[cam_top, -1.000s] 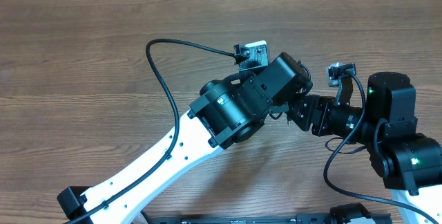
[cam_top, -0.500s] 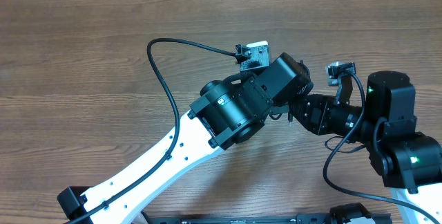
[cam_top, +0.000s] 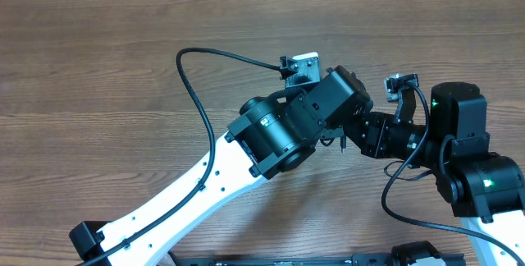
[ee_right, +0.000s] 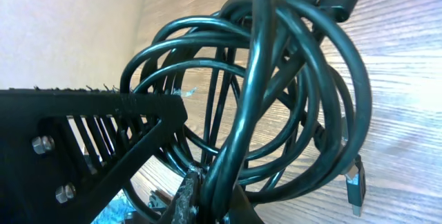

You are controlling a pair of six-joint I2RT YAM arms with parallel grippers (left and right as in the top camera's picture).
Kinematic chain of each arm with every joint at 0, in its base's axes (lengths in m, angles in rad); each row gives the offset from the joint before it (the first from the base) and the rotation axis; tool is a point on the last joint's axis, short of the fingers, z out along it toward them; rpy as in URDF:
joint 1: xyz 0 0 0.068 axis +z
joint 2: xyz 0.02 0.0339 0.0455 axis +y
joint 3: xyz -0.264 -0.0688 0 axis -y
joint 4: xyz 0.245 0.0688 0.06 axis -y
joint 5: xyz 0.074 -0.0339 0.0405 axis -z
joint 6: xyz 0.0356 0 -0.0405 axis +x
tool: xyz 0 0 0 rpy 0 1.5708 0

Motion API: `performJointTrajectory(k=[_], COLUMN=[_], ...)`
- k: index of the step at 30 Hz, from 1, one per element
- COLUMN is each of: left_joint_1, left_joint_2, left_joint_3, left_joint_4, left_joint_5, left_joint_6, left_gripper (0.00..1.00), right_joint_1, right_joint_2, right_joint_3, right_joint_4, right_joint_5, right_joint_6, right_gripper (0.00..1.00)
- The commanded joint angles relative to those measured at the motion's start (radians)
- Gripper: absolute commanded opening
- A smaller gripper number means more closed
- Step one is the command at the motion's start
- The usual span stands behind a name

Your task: Untangle cables

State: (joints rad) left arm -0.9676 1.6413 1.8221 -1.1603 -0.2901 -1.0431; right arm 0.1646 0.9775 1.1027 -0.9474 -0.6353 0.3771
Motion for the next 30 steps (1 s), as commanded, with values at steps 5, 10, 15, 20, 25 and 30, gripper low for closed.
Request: performJointTrajectory(k=[5, 10, 15, 20, 25, 30], left_joint_1=[0.043, 0.095, 0.098, 0.097, 0.097, 0.097], left_joint_2=[0.004, 0.004, 0.004, 0.004, 0.004, 0.004], left_joint_3=[0.013, 0.013, 0.013, 0.013, 0.013, 0.013], left_joint_4=[-0.155, -0.258, -0.253, -0.241, -0.238, -0.239], left_joint_5=[-0.081, -0.062, -0.052, -0.053, -0.049, -0.048], left_joint_6=[-0.298, -0.43, -0.43, -0.431, -0.492, -0.578], left_gripper=[0.04, 0.04, 0.04, 0.04, 0.04, 0.04], right_joint_1=[-0.001, -0.001, -0.001, -0.001, -0.001, -0.001], right_joint_2=[0.0, 0.0, 0.0, 0.0, 0.0, 0.0], right_joint_3=[0.018, 0.018, 0.018, 0.018, 0.018, 0.018], right_joint_4=[-0.008, -0.005, -0.009, -0.028, -0.032, -0.047], right_joint_5=[0.051, 0.053, 0.064, 0.115, 0.126, 0.18], right_joint_6=[-0.007, -0.007, -0.007, -0.007, -0.007, -0.006], right_gripper=[0.04, 0.04, 0.04, 0.04, 0.04, 0.04])
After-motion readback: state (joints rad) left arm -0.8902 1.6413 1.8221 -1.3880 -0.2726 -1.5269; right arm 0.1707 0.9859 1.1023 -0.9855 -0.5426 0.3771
